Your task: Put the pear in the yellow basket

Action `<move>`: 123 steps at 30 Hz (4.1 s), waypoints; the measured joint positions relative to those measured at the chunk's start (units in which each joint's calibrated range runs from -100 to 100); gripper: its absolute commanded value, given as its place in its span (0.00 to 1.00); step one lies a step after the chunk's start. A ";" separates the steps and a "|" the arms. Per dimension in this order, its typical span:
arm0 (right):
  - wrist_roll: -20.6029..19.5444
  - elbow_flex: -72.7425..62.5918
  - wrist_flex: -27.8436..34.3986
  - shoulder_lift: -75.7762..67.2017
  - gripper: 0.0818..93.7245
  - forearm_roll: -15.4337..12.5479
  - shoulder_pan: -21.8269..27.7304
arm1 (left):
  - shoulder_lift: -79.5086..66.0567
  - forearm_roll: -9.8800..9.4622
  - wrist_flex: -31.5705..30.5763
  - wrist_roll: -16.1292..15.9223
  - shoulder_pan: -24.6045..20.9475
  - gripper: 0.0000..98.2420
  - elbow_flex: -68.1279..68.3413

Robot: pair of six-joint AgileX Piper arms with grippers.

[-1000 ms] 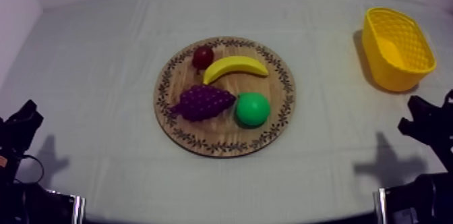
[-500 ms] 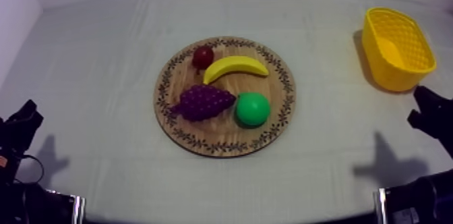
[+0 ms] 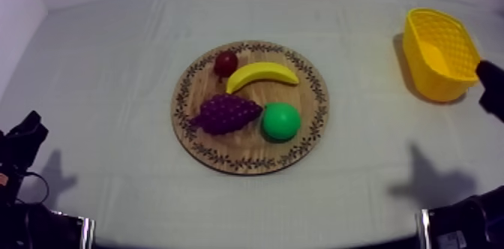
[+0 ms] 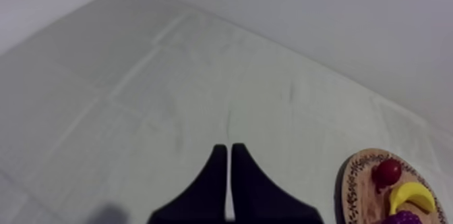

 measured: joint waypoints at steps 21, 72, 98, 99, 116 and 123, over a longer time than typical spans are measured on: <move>16.69 -40.00 20.77 44.02 0.05 -12.91 -11.31 | 0.00 0.00 0.00 -0.03 0.00 0.00 0.00; 38.25 -36.73 28.18 81.77 0.58 -25.77 -19.52 | 0.00 0.00 0.00 -0.03 0.00 0.00 0.00; 35.11 -39.95 14.76 91.78 0.67 -22.63 -23.40 | 0.00 0.00 0.00 -0.06 0.00 0.00 0.00; 35.02 -40.40 14.59 92.34 0.67 -22.50 -23.50 | 0.00 0.00 0.00 -0.06 0.00 0.00 0.00; 33.36 -44.82 14.39 100.14 0.68 -20.79 -24.58 | 0.00 0.00 0.00 -0.03 0.00 0.00 0.00; 32.10 -46.69 14.33 103.40 0.68 -19.73 -25.02 | 0.00 0.00 0.00 -0.03 0.00 0.00 0.00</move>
